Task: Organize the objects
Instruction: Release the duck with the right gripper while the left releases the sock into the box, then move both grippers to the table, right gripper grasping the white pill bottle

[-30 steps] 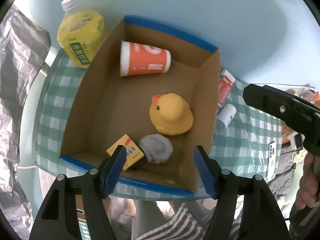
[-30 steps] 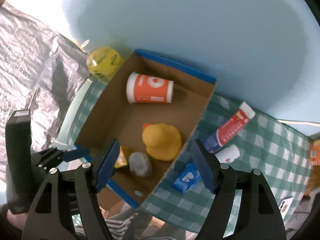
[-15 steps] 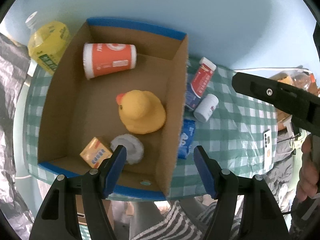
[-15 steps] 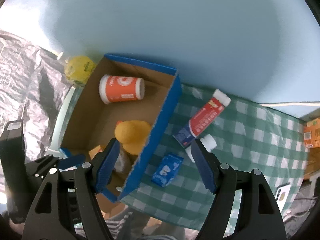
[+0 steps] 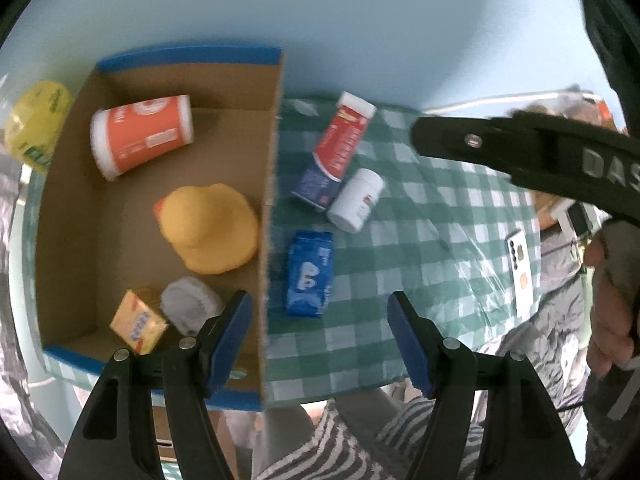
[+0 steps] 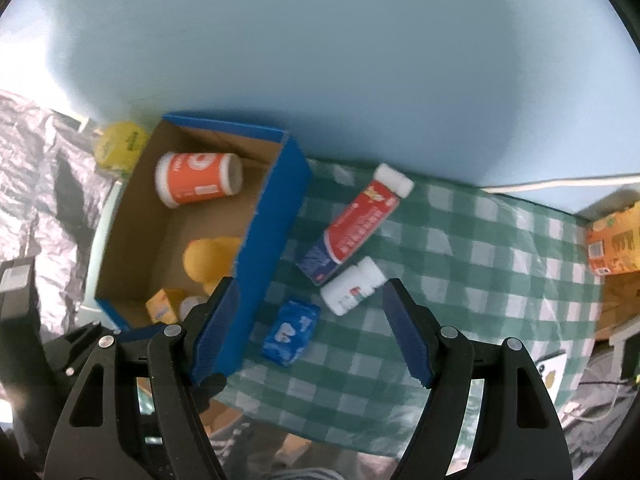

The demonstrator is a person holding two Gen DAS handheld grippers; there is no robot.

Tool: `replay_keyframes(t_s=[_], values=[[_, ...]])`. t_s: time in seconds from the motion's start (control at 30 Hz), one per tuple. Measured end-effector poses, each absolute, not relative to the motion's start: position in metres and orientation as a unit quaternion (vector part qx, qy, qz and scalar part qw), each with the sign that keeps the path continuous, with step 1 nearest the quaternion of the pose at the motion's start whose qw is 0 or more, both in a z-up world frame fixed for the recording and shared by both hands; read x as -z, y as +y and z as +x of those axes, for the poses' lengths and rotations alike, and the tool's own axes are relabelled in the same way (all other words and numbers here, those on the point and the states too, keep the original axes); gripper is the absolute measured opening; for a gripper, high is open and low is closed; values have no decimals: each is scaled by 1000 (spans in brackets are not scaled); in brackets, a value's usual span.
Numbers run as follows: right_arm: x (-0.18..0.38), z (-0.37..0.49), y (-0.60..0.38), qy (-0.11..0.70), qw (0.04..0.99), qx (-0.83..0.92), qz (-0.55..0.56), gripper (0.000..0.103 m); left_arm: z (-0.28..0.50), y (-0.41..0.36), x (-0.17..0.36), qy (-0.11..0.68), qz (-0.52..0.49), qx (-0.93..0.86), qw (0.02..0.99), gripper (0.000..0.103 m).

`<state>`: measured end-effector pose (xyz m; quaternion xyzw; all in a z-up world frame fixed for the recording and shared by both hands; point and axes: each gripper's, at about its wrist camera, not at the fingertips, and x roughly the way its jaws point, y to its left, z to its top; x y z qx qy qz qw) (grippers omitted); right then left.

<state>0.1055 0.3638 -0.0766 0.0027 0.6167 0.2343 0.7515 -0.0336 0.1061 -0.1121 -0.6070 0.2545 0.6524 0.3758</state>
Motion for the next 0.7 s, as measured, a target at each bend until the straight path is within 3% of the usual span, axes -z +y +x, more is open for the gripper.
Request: replay_keyframes(t_s=[0.7], values=[[170,112,355,652,698,-272,-120,75,4,125,170,236,-656,-617,365,71]])
